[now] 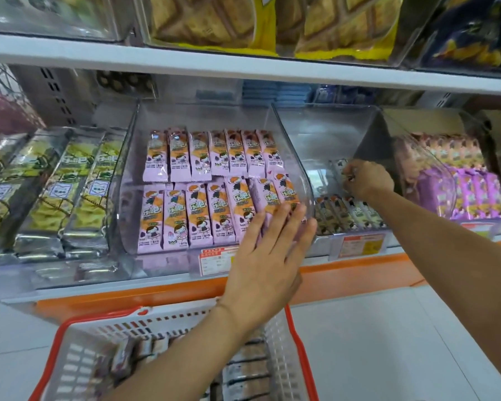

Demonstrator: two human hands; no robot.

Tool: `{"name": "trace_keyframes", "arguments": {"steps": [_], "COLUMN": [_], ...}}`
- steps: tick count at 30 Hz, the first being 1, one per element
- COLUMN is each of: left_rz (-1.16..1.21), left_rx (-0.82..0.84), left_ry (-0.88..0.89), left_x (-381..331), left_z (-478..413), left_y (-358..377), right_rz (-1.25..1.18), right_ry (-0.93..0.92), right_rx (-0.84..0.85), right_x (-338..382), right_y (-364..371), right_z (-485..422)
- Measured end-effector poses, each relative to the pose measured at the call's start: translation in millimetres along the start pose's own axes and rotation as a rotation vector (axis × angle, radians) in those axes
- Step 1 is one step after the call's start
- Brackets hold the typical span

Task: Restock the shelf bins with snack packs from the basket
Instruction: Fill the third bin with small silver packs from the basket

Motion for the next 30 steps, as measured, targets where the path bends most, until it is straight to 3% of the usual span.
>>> {"name": "trace_keyframes", "arguments": {"steps": [10, 16, 23, 27, 30], "left_rz": [-0.029, -0.072, 0.013, 0.125, 0.202], "left_rx": [0.060, 0.103, 0.029, -0.064, -0.021], "left_ry": [-0.010, -0.020, -0.051, -0.074, -0.091], "left_x": [2, 1, -2, 9, 19], "left_z": [2, 5, 37, 76, 110], "left_y": [1, -7, -23, -24, -13], "right_rz": [-0.041, -0.257, -0.563, -0.712, -0.766], "right_ry": [-0.062, -0.190, -0.386, -0.492, -0.593], "right_rx": [0.053, -0.116, -0.292, -0.268, -0.207], "right_x": [-6, 10, 50, 81, 112], "right_y": [-21, -61, -105, -112, -87], "right_z": [27, 69, 162, 220, 263]}}
Point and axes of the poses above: each hand's wrist, its own z-axis away from the middle knuckle, its own y-axis out of the palm, x = y × z, the point moved 9 cm from there along -z, towards the middle knuckle, and after that the axes turned 6 degrees about z, right-handed, at the moved point
